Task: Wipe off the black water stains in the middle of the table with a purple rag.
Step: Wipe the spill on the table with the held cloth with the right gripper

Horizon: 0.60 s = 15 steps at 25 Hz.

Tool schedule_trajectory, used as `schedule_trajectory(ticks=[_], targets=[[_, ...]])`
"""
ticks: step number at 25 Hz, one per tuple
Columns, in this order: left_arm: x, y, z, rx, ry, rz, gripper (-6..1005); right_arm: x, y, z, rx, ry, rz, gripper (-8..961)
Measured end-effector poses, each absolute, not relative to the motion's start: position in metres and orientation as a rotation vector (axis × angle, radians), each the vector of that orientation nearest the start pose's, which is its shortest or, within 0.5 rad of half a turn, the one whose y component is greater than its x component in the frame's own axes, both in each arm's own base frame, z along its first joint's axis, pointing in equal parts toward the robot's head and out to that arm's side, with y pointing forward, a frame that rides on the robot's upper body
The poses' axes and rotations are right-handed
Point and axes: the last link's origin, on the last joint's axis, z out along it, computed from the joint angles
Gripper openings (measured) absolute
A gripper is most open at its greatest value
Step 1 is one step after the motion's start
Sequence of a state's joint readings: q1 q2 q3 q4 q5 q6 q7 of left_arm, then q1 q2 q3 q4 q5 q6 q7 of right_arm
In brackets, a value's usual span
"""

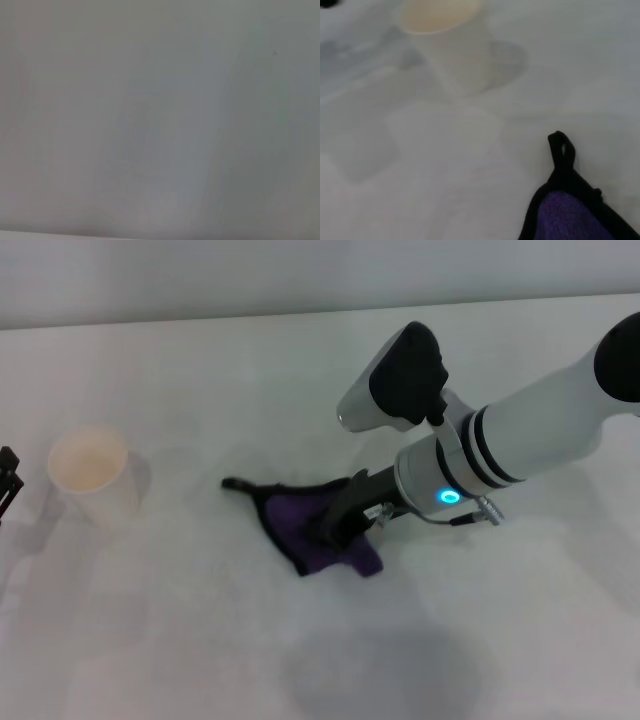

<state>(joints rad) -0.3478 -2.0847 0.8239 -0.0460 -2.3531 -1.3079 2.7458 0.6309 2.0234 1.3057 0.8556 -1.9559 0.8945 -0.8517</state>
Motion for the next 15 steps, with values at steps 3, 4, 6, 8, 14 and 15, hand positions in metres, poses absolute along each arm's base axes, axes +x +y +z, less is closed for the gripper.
schedule_trajectory(ticks=[3,4,6,8,14,15], targets=[[-0.364,0.272,-0.021,-1.675,-0.706,-0.742,887,0.201,0.348,-0.111,-2.809,0.847,-0.076,68],[-0.364,0.273,-0.021,-1.676,-0.705,-0.743,887,0.202,0.349,-0.111,-2.802,0.853,-0.069,68],[-0.363,0.273,-0.021,-1.677,-0.701,-0.748,887,0.205,0.354,-0.11,-2.764,0.861,-0.052,68],[-0.362,0.273,-0.02,-1.677,-0.698,-0.75,887,0.209,0.36,-0.107,-2.718,0.858,-0.036,67],[-0.362,0.274,-0.019,-1.679,-0.689,-0.747,887,0.221,0.38,-0.094,-2.578,0.837,-0.002,67],[-0.362,0.274,-0.019,-1.679,-0.689,-0.747,888,0.224,0.383,-0.09,-2.551,0.84,0.007,69]])
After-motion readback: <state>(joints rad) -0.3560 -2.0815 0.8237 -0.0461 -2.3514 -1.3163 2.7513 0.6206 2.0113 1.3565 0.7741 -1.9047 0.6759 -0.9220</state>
